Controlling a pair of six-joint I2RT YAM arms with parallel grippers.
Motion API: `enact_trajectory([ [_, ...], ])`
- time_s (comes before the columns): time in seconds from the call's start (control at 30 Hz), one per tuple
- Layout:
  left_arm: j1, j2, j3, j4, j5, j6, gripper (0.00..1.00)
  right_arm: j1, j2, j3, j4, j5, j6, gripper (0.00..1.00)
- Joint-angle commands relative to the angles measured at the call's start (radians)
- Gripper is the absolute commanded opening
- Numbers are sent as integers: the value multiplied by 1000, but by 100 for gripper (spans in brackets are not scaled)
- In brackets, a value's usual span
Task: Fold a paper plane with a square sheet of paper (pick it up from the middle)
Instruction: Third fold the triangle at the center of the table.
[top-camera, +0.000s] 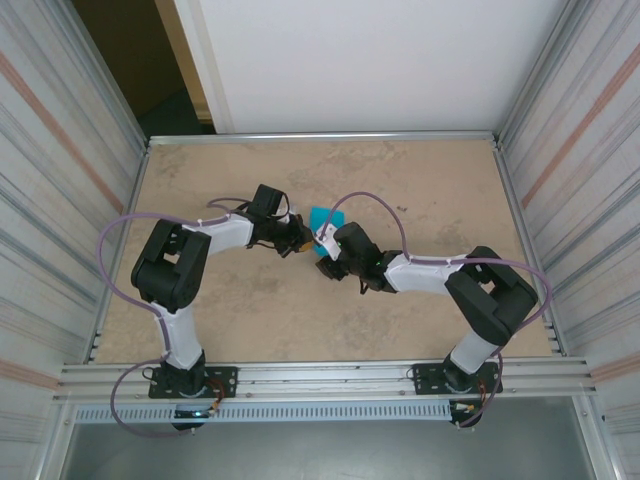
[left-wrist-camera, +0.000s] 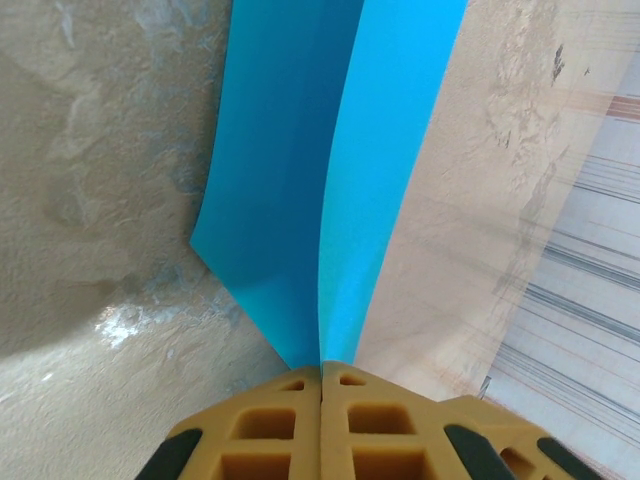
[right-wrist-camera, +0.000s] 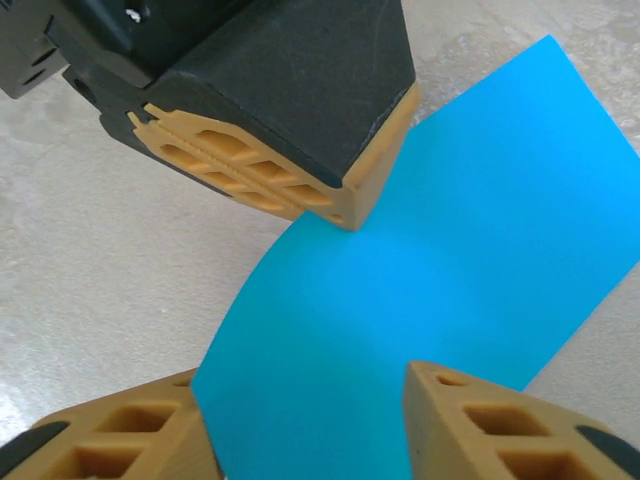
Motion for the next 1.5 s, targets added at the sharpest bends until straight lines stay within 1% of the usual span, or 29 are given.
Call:
enact_trajectory([
  [0.0,5,-21,16,-11,28,-10,3,-8,-3,13,-1,-44,-8,40],
  [0.07,5,-25,15,-15,27,-7,3,-10,4,26,-16,-54,-8,35],
  [0.13,5,-27,15,-16,26,-8,3,-13,8,31,-18,-62,-12,33],
  [0.27,5,-29,12,-14,28,-9,4,-21,11,38,-27,-84,-18,28],
  [0.43,5,-34,13,-14,36,-12,7,-25,4,44,-56,-105,-43,13],
  [0.53,8,-47,15,-24,31,-8,12,-27,1,49,-72,-132,-45,5],
  [0.6,16,-58,21,-39,28,3,20,-29,0,49,-75,-159,-37,2],
  [0.67,34,-78,20,-69,10,25,28,-33,-1,52,-84,-189,-26,1],
  [0.73,61,-110,8,-98,-18,49,33,-42,-5,53,-98,-223,-11,0],
  [0.77,77,-131,-5,-97,-30,56,36,-48,-8,52,-102,-246,0,0],
  [0.83,100,-170,-28,-78,-35,65,37,-63,-16,47,-112,-295,20,0],
  [0.93,105,-201,-35,-54,-40,80,37,-74,-22,43,-124,-347,50,0],
  [1.07,85,-182,-19,-31,-34,90,36,-76,-15,38,-127,-395,90,0],
  [1.2,45,-102,44,-51,-29,115,32,-77,-5,27,-116,-427,134,0],
  [1.27,27,-39,97,-93,-23,141,30,-77,2,23,-108,-448,157,0],
  [1.4,6,48,175,-170,-53,185,23,-77,19,17,-104,-471,196,0],
  [1.47,0,78,199,-200,-65,203,21,-76,27,11,-97,-477,210,0],
])
